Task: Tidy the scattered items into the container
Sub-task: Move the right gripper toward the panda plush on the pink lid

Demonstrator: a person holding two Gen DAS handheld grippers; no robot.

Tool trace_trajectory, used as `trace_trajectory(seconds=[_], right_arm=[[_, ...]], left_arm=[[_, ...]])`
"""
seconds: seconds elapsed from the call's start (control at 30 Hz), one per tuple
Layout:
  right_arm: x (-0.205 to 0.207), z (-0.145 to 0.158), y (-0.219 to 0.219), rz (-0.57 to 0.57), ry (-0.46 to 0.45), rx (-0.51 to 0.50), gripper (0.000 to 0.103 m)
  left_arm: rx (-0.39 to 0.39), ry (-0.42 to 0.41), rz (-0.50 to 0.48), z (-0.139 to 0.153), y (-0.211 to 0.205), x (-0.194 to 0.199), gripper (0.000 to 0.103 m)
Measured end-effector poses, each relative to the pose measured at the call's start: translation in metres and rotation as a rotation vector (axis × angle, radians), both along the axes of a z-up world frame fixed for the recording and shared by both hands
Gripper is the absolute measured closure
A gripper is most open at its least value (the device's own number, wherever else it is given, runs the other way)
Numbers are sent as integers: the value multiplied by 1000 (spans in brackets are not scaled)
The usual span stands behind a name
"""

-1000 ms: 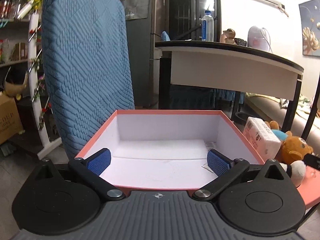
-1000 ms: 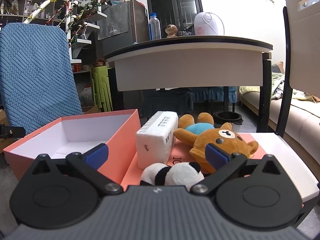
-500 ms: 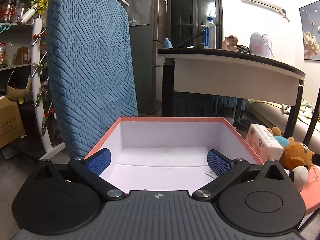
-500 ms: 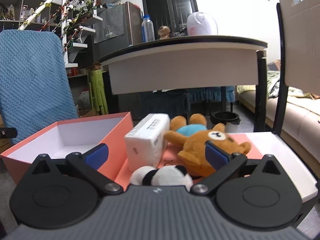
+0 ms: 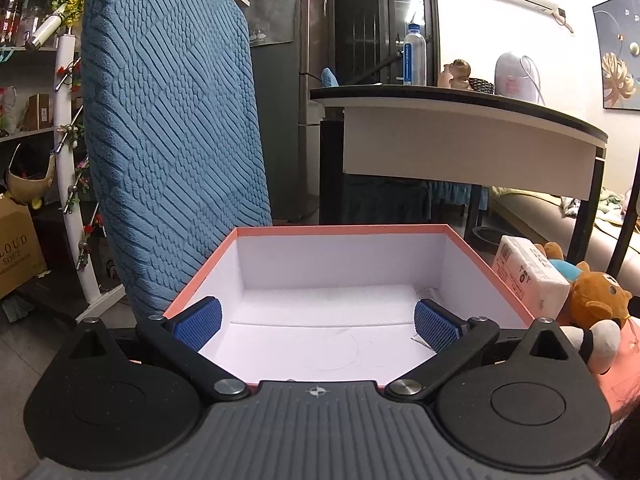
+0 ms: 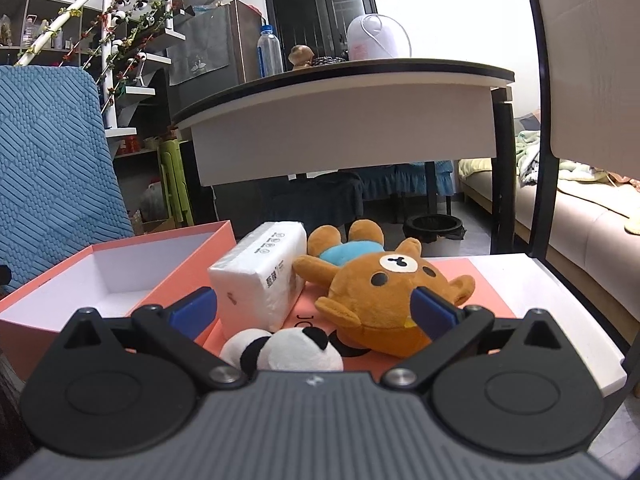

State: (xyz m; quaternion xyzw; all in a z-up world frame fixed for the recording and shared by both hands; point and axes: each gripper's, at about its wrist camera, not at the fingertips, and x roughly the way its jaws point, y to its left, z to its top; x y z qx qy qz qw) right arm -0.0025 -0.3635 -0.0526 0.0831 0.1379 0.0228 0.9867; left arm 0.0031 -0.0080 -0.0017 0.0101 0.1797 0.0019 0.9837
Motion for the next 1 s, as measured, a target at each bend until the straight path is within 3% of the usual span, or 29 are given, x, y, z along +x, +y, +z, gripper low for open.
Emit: trace_trajectory(seconds=[0.67, 1.0], right_arm=[[-3, 0, 6, 3, -1, -8, 0], [6, -3, -1, 2, 34, 42, 0]], left_arm=[[32, 10, 5, -1, -3, 0, 0], [16, 26, -11, -1, -5, 3, 0]])
